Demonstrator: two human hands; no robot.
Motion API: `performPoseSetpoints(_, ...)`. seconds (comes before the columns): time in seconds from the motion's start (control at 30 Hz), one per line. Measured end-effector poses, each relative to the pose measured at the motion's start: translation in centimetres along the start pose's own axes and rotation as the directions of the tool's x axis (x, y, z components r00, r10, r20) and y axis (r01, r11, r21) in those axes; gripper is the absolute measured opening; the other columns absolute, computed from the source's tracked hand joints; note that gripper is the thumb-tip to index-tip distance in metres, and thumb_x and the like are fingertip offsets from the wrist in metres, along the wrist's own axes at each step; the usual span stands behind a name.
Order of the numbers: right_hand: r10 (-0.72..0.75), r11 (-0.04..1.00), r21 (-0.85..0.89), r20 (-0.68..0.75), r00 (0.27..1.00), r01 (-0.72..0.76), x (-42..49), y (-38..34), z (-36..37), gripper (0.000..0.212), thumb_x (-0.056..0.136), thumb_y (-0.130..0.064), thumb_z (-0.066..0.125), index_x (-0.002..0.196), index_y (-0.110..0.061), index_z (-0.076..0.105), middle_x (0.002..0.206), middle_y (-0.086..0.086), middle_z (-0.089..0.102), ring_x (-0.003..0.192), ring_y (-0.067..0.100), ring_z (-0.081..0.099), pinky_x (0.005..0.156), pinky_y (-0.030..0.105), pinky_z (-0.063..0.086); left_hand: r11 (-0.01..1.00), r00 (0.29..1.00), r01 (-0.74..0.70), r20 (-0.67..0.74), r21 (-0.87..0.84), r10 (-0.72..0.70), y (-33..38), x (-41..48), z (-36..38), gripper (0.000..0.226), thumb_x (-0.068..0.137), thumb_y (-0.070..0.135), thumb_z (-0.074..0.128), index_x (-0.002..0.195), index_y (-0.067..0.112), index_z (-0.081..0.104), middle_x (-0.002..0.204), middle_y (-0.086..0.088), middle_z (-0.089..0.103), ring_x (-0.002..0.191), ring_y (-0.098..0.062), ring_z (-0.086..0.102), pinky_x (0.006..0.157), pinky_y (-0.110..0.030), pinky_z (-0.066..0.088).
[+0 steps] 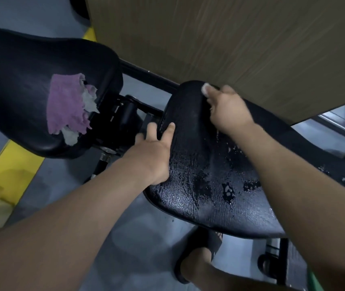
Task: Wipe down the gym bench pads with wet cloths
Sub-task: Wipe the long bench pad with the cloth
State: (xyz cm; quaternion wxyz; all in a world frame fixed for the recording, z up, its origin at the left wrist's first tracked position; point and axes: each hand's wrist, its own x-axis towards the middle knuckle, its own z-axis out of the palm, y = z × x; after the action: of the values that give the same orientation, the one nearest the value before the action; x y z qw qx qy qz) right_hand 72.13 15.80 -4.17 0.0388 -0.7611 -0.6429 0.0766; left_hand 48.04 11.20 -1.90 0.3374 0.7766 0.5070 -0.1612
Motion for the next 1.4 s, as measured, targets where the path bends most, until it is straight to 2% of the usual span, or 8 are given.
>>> performPoseSetpoints(0.13, 0.214, 0.977, -0.011, -0.032, 0.976, -0.214, 0.3, 1.8, -0.8, 0.053, 0.094, -0.004, 0.05, 0.145, -0.019, 0.053, 0.129, 0.02, 0.055, 0.112, 0.039, 0.059, 0.101, 0.037, 0.051, 0.988, 0.994, -0.109, -0.013, 0.113, 0.112, -0.2, 0.1, -0.3, 0.123, 0.083, 0.01, 0.077, 0.159, 0.04, -0.014, 0.162, 0.011, -0.031, 0.155, -0.026, -0.01, 0.117, -0.047, 0.035)
performPoseSetpoints(0.23, 0.126, 0.992, 0.03, -0.032, 0.991, -0.125, -0.9, -2.1, 0.1, 0.046, 0.093, -0.006, 0.052, 0.138, -0.015, 0.056, 0.124, 0.019, 0.054, 0.108, 0.04, 0.058, 0.093, 0.039, 0.052, 0.978, 0.988, -0.15, 0.043, 0.144, 0.145, 0.1, 0.5, -0.2, 0.12, 0.085, 0.008, 0.072, 0.16, 0.034, -0.018, 0.164, 0.008, -0.033, 0.154, -0.02, -0.024, 0.125, -0.049, 0.019)
performPoseSetpoints(0.37, -0.088, 0.994, 0.068, -0.012, 0.996, 0.089, -1.7, -1.6, 0.6, 0.056, 0.094, -0.01, 0.05, 0.148, -0.024, 0.048, 0.12, 0.014, 0.054, 0.107, 0.036, 0.063, 0.092, 0.046, 0.055, 0.978, 0.988, -0.148, 0.057, 0.145, 0.141, 0.6, 1.0, -0.1, 0.117, 0.082, 0.001, 0.062, 0.159, 0.031, -0.02, 0.163, 0.006, -0.036, 0.153, -0.019, -0.027, 0.124, -0.046, 0.023)
performPoseSetpoints(0.57, 0.235, 0.971, 0.052, -0.014, 0.972, -0.234, -0.6, 1.8, -0.6, 0.057, 0.091, -0.005, 0.052, 0.145, -0.023, 0.051, 0.132, 0.015, 0.052, 0.114, 0.036, 0.058, 0.1, 0.042, 0.051, 0.984, 0.988, -0.142, 0.068, 0.103, 0.135, 0.4, 1.1, -0.3, 0.123, 0.082, -0.001, 0.067, 0.157, 0.039, -0.02, 0.16, 0.014, -0.037, 0.152, -0.014, -0.03, 0.119, -0.039, 0.033)
performPoseSetpoints(0.77, -0.117, 0.992, 0.047, -0.018, 0.993, 0.117, -3.4, -0.9, 0.3, 0.055, 0.095, -0.013, 0.052, 0.149, -0.024, 0.048, 0.116, 0.014, 0.055, 0.107, 0.038, 0.06, 0.086, 0.044, 0.055, 0.984, 0.99, -0.132, 0.071, 0.122, 0.124, 0.8, 1.2, -0.4, 0.123, 0.08, 0.0, 0.066, 0.157, 0.038, -0.021, 0.161, 0.013, -0.038, 0.152, -0.016, -0.03, 0.122, -0.044, 0.032)
performPoseSetpoints(0.93, 0.155, 0.988, 0.011, -0.063, 0.986, -0.155, -2.2, 3.6, -0.7, 0.054, 0.095, -0.009, 0.051, 0.145, -0.029, 0.053, 0.124, 0.015, 0.055, 0.112, 0.036, 0.059, 0.09, 0.042, 0.054, 0.984, 0.99, -0.139, 0.055, 0.113, 0.133, 0.4, 1.1, -0.4, 0.125, 0.079, -0.001, 0.068, 0.157, 0.041, -0.02, 0.16, 0.017, -0.036, 0.152, -0.014, -0.029, 0.119, -0.043, 0.036)
performPoseSetpoints(1.2, 0.023, 0.998, 0.053, -0.05, 0.998, -0.02, -3.3, 0.9, -0.2, 0.047, 0.093, -0.005, 0.051, 0.137, -0.02, 0.059, 0.109, 0.015, 0.055, 0.102, 0.039, 0.061, 0.085, 0.041, 0.055, 0.986, 0.989, -0.138, 0.056, 0.097, 0.133, 0.4, 1.1, -0.5, 0.123, 0.082, 0.002, 0.071, 0.158, 0.039, -0.018, 0.161, 0.014, -0.035, 0.152, -0.015, -0.028, 0.118, -0.041, 0.037)
performPoseSetpoints(1.4, -0.253, 0.967, 0.045, 0.025, 0.967, 0.251, -10.7, -1.9, 0.4, 0.061, 0.086, -0.002, 0.055, 0.145, -0.014, 0.053, 0.095, 0.011, 0.053, 0.09, 0.038, 0.057, 0.076, 0.043, 0.056, 0.984, 0.99, -0.135, 0.056, 0.118, 0.129, 0.4, 1.3, -0.3, 0.125, 0.082, 0.004, 0.073, 0.158, 0.037, -0.02, 0.161, 0.013, -0.037, 0.152, -0.017, -0.03, 0.122, -0.044, 0.029)
